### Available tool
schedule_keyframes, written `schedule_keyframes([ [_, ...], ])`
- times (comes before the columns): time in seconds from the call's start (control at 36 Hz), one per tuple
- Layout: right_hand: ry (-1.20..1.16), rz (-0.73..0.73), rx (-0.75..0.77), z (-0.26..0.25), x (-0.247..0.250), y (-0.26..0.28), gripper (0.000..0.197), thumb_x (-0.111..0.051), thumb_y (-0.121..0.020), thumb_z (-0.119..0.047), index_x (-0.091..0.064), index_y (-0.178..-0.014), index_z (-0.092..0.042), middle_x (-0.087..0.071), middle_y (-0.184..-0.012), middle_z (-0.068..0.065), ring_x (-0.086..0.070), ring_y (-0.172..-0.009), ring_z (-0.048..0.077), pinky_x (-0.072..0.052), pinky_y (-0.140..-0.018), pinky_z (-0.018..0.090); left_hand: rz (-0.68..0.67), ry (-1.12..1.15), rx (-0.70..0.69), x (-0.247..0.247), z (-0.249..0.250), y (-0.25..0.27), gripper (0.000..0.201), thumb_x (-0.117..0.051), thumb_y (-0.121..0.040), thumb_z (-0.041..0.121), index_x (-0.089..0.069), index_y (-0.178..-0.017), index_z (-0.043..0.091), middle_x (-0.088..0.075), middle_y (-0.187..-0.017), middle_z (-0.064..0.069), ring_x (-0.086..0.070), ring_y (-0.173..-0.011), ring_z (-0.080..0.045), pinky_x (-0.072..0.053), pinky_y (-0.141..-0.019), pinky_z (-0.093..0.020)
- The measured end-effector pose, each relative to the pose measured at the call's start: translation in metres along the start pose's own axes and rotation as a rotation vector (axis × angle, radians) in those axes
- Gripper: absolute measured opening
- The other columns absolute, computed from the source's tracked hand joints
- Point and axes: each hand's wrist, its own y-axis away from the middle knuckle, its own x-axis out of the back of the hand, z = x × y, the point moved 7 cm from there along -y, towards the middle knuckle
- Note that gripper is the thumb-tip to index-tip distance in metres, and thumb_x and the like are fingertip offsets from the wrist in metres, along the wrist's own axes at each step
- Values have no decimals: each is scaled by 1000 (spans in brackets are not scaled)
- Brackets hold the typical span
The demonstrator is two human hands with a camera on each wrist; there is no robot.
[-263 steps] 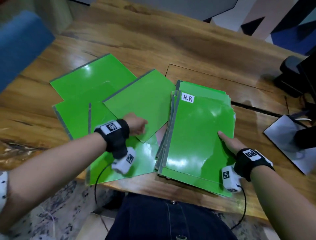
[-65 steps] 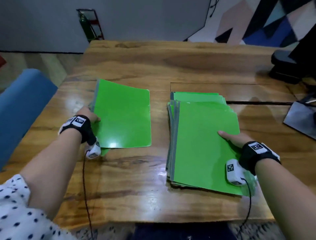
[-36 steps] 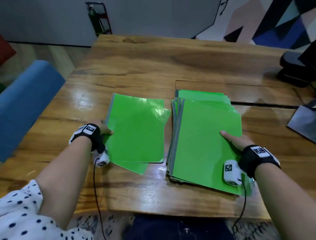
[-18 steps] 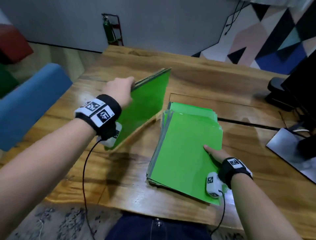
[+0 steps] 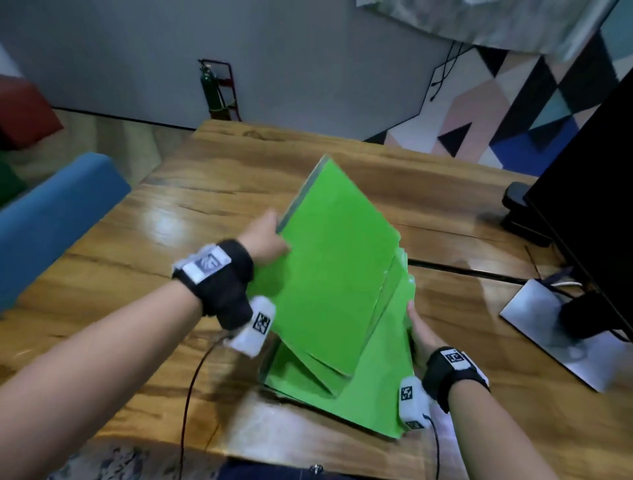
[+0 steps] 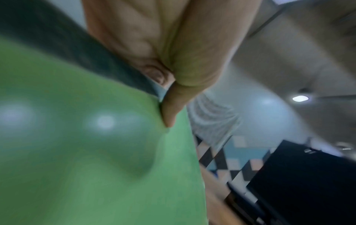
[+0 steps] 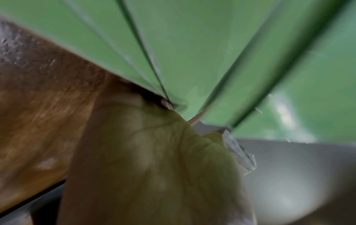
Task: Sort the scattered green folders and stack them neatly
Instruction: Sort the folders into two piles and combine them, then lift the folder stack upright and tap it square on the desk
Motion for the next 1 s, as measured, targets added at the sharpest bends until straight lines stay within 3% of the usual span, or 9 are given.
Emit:
schedule_keyframes([
  [0.14, -19, -65, 34, 15, 7, -32, 121, -36, -43, -102, -32, -145, -36, -32, -154, 0, -36, -138, 21, -20, -114, 57, -134, 145, 288, -80, -84, 3, 47, -62, -85, 2, -41, -127, -2, -57, -109, -20, -58, -107, -38, -48, -86, -41],
  [0.31, 83, 8, -33, -41, -24, 79, 101, -18, -70, -90, -9, -152, -30, -8, -160, 4, -16, -145, 27, -16, -113, 52, -232, -64, 330, -93, -114, 10, 57, -61, -87, 6, -33, -135, -1, -48, -128, -20, -51, -115, -34, -46, -92, -38],
  [0.39, 125, -22, -58, -38, -25, 73, 116, -24, -56, -97, -10, -151, -33, -6, -160, 6, -16, -145, 30, -17, -113, 56, -303, -125, 303, -103, -112, 16, 56, -60, -88, 7, -30, -136, 2, -53, -115, -15, -55, -102, -28, -48, -79, -32],
  [0.47, 142, -38, -48, -41, -28, 68, 106, -27, -67, -91, -12, -151, -29, -8, -160, 7, -17, -145, 30, -17, -114, 55, -302, -83, 307, -116, -106, 18, 57, -61, -86, 2, -27, -132, 4, -45, -85, -2, -52, -83, -21, -42, -62, -24],
  [0.58, 183, 78, -39, -41, -22, 61, 113, -59, -62, -78, -26, -148, -13, -28, -154, 13, -34, -137, 30, -28, -112, 47, -259, -7, 335, -144, -91, 19, 67, -59, -86, -3, -20, -140, 0, -51, -103, -12, -52, -102, -29, -43, -85, -29],
  [0.64, 113, 174, -51, -38, -16, 57, 112, -73, -61, -66, -29, -145, -6, -36, -149, 16, -40, -133, 31, -33, -110, 45, -215, -27, 361, -155, -85, 21, 69, -57, -87, 4, -17, -144, -1, -48, -130, -22, -49, -120, -35, -41, -100, -35],
  [0.75, -9, 251, -74, -37, -18, 50, 113, -78, -62, -59, -26, -146, -4, -34, -149, 16, -38, -134, 33, -33, -108, 45, -315, 87, 471, -167, -85, 24, 100, -69, -83, 28, 2, -149, 6, -31, -147, -24, -42, -129, -38, -39, -106, -43],
  [0.89, 20, 403, -27, -39, -17, 51, 81, -79, -65, -53, -51, -117, 1, -58, -112, 15, -55, -95, 28, -44, -78, 33, -385, 214, 493, -148, -89, 15, 95, -65, -81, 51, -19, -147, 1, -33, -149, -16, -40, -132, -32, -36, -108, -37],
  [1.0, 7, 556, 38, -43, -16, 63, 75, -79, -55, -63, -60, -93, 0, -65, -97, 14, -61, -91, 29, -50, -72, 34, -414, 307, 437, -158, -107, -4, 131, -75, -37, 75, -37, -141, 6, -49, -138, -12, -52, -121, -29, -41, -105, -42],
])
